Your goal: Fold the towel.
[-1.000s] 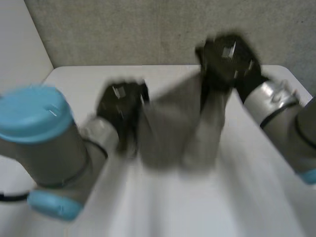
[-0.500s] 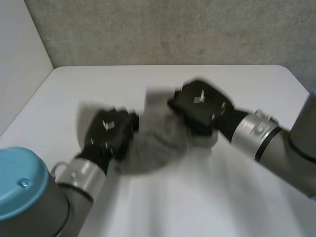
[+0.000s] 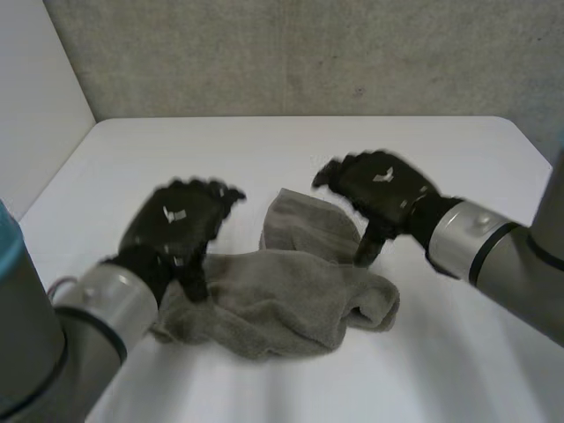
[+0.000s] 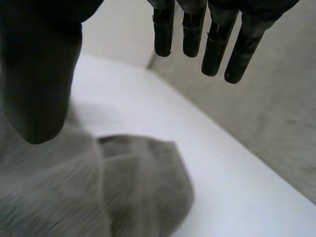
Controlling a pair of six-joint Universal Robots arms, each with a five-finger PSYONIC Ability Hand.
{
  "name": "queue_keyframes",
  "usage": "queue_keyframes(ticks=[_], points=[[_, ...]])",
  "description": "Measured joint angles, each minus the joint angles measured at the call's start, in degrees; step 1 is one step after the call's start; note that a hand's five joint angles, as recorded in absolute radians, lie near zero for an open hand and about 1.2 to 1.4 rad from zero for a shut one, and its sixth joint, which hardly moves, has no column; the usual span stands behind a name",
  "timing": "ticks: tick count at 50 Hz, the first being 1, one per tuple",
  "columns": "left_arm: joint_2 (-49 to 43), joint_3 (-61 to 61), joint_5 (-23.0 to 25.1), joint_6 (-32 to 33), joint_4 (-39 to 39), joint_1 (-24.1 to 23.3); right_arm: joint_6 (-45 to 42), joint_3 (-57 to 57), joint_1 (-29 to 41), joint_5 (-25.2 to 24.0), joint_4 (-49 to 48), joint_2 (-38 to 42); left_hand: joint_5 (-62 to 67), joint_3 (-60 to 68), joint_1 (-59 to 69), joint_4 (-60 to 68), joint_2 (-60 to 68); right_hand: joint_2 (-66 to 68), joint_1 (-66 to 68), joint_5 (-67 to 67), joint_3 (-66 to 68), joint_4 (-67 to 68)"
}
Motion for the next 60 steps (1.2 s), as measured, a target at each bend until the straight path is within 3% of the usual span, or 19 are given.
queue_keyframes(ticks=[4,10,19,28,31,32,34,36,38,42,48,53,60], points=[[-4.49,4.32,0.13,0.08,3.04,1.86,7.4,0.88,-1.71,3.51,-2.82,-1.07,-0.02,0.01,0.0,0.0,0.05,-0.03,-0.63,-0.12,-0.69,0.0],[-17.28,13.2,0.62,0.36,2.38,2.97,7.54,0.47,-3.7,5.49,0.09,1.02,-0.02,1.3,1.2,1.32,1.49,-0.03,-0.63,-0.12,-0.69,0.0],[-34.15,27.15,6.35,0.42,-10.22,4.48,0.63,-0.95,-4.94,5.41,7.41,6.29,-0.03,2.61,2.55,2.7,2.81,-0.03,-0.63,-0.11,-0.69,0.0],[-41.43,32.91,10.12,0.28,-16.53,4.88,-2.4,-1.09,-4.41,5.0,11.5,10.61,-0.03,2.53,2.39,2.62,2.72,-0.03,-0.61,0.1,-0.69,0.0],[-42.07,33.25,10.19,0.31,-16.56,4.88,-2.44,-0.85,-4.26,4.74,12.11,11.57,-0.03,6.05,6.05,6.14,6.22,5.64,6.27,9.12,6.19,6.37],[-42.17,33.35,10.17,0.33,-16.5,4.88,-2.42,-0.77,-4.22,4.63,12.26,11.83,1.6,10.19,10.64,10.28,11.11,13.56,13.94,17.25,14.02,14.14],[-42.25,33.51,10.04,0.37,-16.32,4.87,-2.37,-0.77,-4.19,4.41,12.37,12.2,13.44,24.44,20.46,24.6,24.67,26.86,27.65,29.95,26.93,27.15],[-42.26,33.61,9.91,0.43,-16.17,4.86,-2.31,-0.88,-4.18,4.28,12.38,12.39,22.2,33.2,22.06,34.29,33.99,34.7,35.04,37.66,34.73,35.05],[-42.28,33.95,9.71,0.55,-15.86,4.86,-2.27,-1.65,-4.15,4.03,12.35,12.86,33.95,47.01,22.24,46.19,46.74,50.94,51.94,53.99,50.73,51.11],[-42.24,35.56,9.34,1.1,-14.58,4.95,-2.29,-4.76,-4.19,3.57,12.3,14.3,44.88,55.6,22.24,55.97,56.04,56.18,56.98,60.38,58.43,58.41],[-40.87,39.85,7.87,4.64,-6.97,5.56,-3.14,-14.31,-4.36,3.78,8.47,15.99,47.23,58.0,22.24,58.23,58.31,56.18,57.01,60.39,58.44,58.41],[-34.92,42.09,4.56,8.39,10.22,6.0,-2.78,-18.77,-3.65,4.71,-9.17,11.84,47.5,58.24,22.24,58.53,58.54,56.18,57.02,60.39,58.44,58.41],[-25.15,36.78,2.69,9.46,33.69,6.08,1.56,-11.47,-2.1,7.88,-34.81,0.81,47.5,58.26,22.24,58.66,58.58,56.18,57.03,60.45,58.44,58.41]])
